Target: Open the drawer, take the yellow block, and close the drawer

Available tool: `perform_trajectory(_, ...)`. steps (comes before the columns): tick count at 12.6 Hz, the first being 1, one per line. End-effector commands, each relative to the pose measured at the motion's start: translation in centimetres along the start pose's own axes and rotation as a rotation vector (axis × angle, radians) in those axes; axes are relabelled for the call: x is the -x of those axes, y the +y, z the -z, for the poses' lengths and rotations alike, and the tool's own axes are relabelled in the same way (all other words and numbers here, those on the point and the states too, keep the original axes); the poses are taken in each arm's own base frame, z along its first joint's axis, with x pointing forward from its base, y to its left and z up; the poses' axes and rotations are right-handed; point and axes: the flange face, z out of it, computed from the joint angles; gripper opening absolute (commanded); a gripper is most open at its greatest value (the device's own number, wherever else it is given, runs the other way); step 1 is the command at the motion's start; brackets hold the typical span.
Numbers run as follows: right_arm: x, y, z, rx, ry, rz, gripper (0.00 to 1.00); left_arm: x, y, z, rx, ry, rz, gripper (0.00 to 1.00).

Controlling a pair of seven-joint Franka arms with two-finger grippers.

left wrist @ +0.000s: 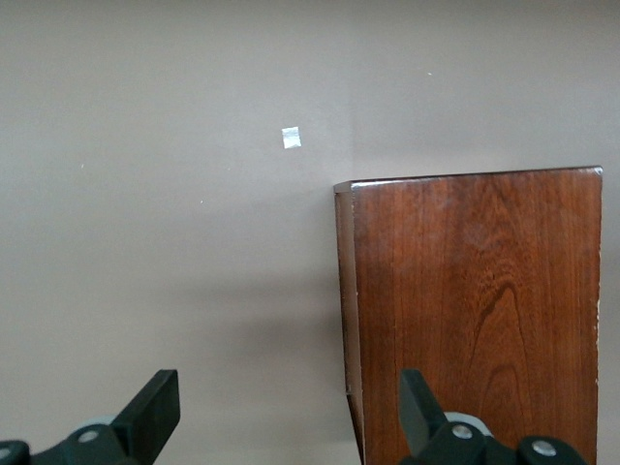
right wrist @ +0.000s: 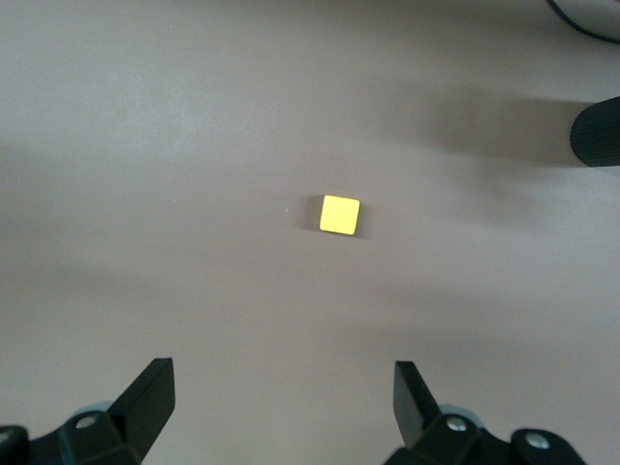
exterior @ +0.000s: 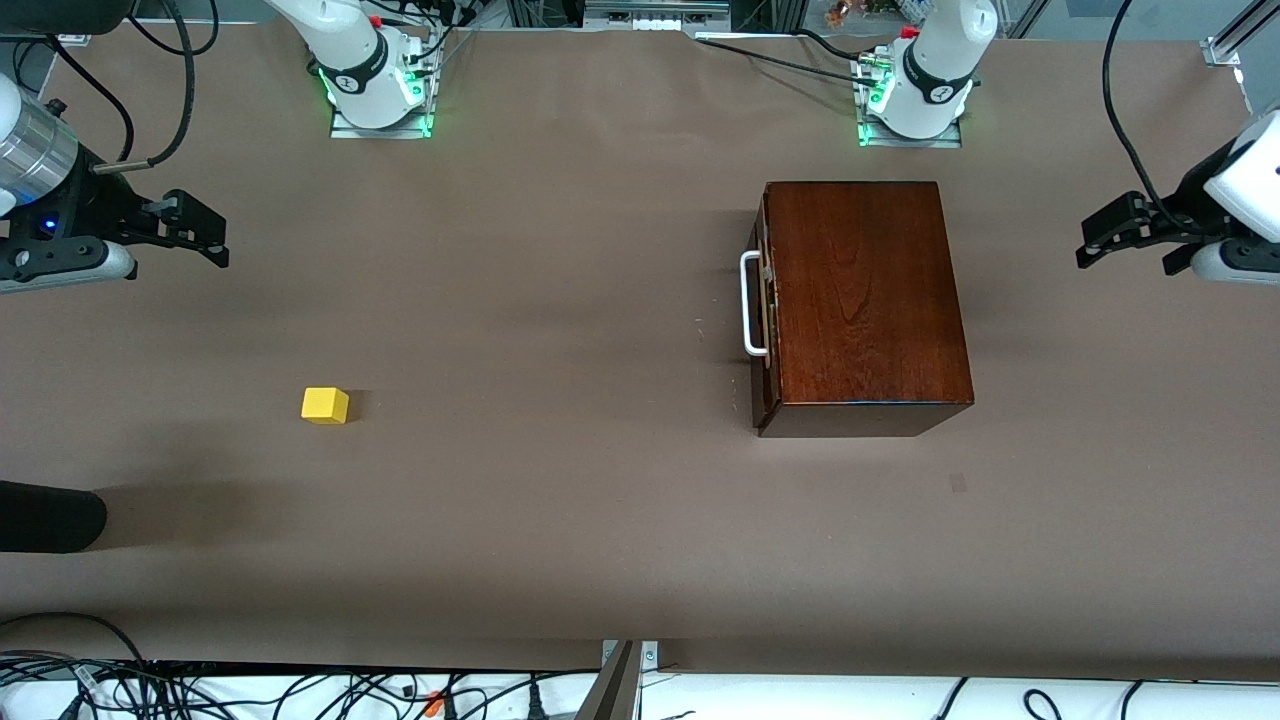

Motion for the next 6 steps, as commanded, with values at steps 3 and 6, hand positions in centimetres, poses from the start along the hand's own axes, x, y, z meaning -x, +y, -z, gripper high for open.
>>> perform_trajectory(3,-0.22,0.23,0.55,-0.006,0.001,0.005,1.0,0.16,0.8,0.24,-0.022,-0.004,0.03,1.0)
perform_trajectory(6,-0.2,0.32,0.54,-0.006,0.0,0.006,1.0,0.24,0.8,0.65,-0.023,-0.004,0.03,1.0)
